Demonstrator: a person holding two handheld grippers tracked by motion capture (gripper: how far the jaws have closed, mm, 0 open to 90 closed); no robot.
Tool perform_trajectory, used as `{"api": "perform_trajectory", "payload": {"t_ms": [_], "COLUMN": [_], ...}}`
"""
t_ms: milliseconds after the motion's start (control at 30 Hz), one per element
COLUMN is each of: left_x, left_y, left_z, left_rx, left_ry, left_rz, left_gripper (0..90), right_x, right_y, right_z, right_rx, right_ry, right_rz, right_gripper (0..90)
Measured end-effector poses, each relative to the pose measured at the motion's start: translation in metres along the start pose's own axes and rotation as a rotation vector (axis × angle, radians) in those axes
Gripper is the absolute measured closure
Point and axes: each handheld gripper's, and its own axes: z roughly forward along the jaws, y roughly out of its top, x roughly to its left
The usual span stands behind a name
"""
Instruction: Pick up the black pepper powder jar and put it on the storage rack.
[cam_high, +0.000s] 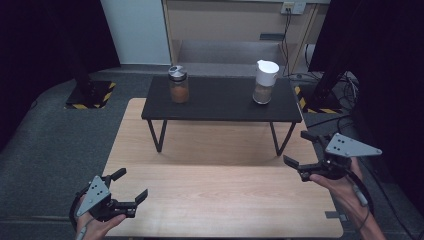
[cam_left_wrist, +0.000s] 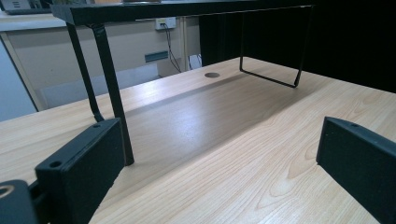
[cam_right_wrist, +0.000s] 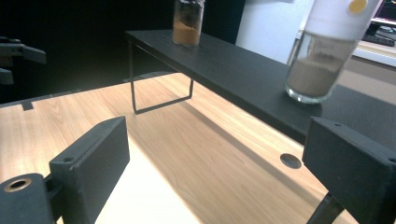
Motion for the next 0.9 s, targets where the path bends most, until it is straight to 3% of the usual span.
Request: {"api": "perform_trajectory", "payload": {"t_ms": [433, 900], "left_x": [0.000, 0.000], "left_y": [0.000, 0.001], "left_z": [0.001, 0.003], "left_rx": [0.002, 0.003], "left_ry": [0.000, -0.003], "left_rz": [-0.001, 0.008], "left_gripper": [0.0, 0.1], "right_x": [0.020, 0.047], "right_y": [-0.057, -0.105], "right_z": [-0.003, -0.014], "right_rx": [0.016, 0.039], "right_ry": [-0.046, -0.094], "right_rz": [0.065, 0.122], "right_gripper": [7.1, 6.8]}}
